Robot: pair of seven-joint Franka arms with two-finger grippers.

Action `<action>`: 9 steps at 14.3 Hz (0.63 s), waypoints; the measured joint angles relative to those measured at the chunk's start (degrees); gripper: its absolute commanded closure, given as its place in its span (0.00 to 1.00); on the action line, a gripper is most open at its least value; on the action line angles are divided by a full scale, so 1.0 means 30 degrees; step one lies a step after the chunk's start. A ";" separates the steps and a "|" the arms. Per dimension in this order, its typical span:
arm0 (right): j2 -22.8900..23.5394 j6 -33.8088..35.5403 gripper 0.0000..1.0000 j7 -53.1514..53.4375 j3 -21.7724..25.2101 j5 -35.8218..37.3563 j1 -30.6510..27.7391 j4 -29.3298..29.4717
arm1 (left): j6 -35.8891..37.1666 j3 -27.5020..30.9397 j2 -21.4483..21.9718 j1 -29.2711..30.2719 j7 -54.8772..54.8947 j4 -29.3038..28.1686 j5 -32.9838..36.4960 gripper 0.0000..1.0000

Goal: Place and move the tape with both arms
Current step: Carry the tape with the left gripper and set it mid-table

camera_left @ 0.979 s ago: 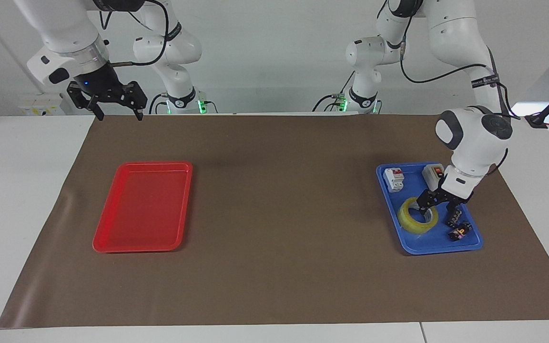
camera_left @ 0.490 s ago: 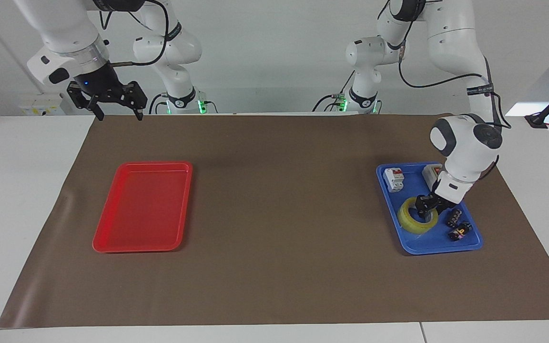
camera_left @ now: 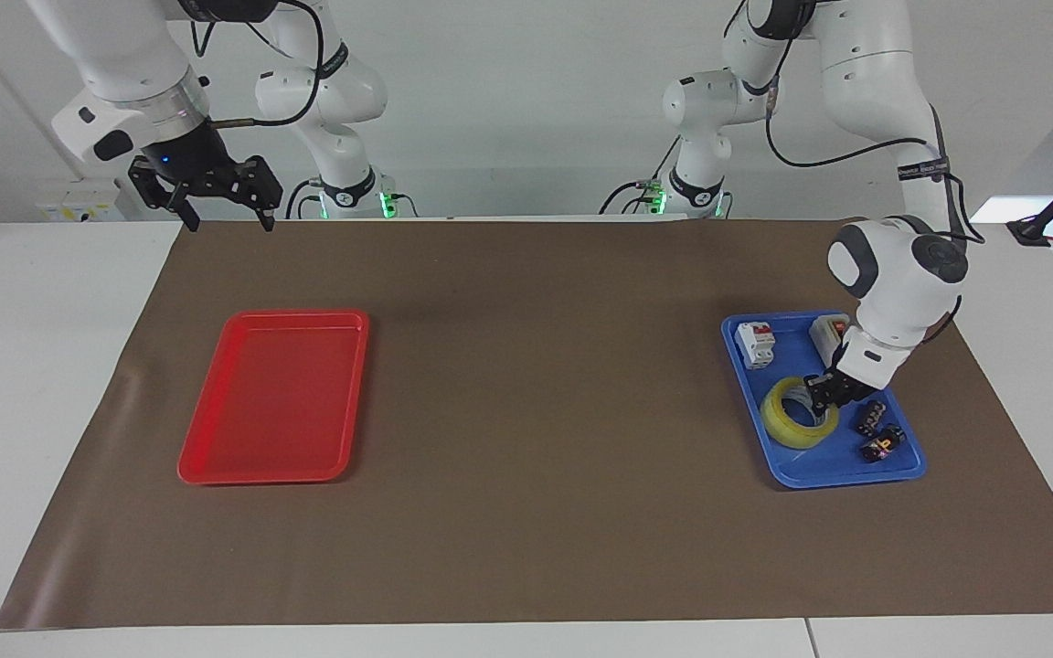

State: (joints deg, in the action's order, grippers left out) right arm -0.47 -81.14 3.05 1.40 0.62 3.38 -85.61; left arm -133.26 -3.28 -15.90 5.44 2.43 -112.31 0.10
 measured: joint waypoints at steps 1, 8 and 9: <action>0.0000 0.0000 0.00 0.0000 0.0000 0.0000 0.0000 0.0000 | 0.1348 -0.0029 0.0307 -0.0031 0.0000 0.0615 0.0243 1.00; 0.0000 0.0000 0.00 0.0000 0.0000 0.0000 0.0000 0.0000 | 0.5655 -0.0270 0.2311 -0.3494 -0.3588 0.2083 0.0397 1.00; 0.0000 0.0000 0.00 0.0000 0.0000 0.0000 0.0000 0.0000 | 0.5648 -0.0308 0.2302 -0.4437 -0.4900 0.2049 0.0407 1.00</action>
State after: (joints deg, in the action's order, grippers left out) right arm -0.47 -81.14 3.06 1.40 0.62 3.38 -85.61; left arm -116.32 -4.20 -8.99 -7.87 -12.27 -106.17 1.33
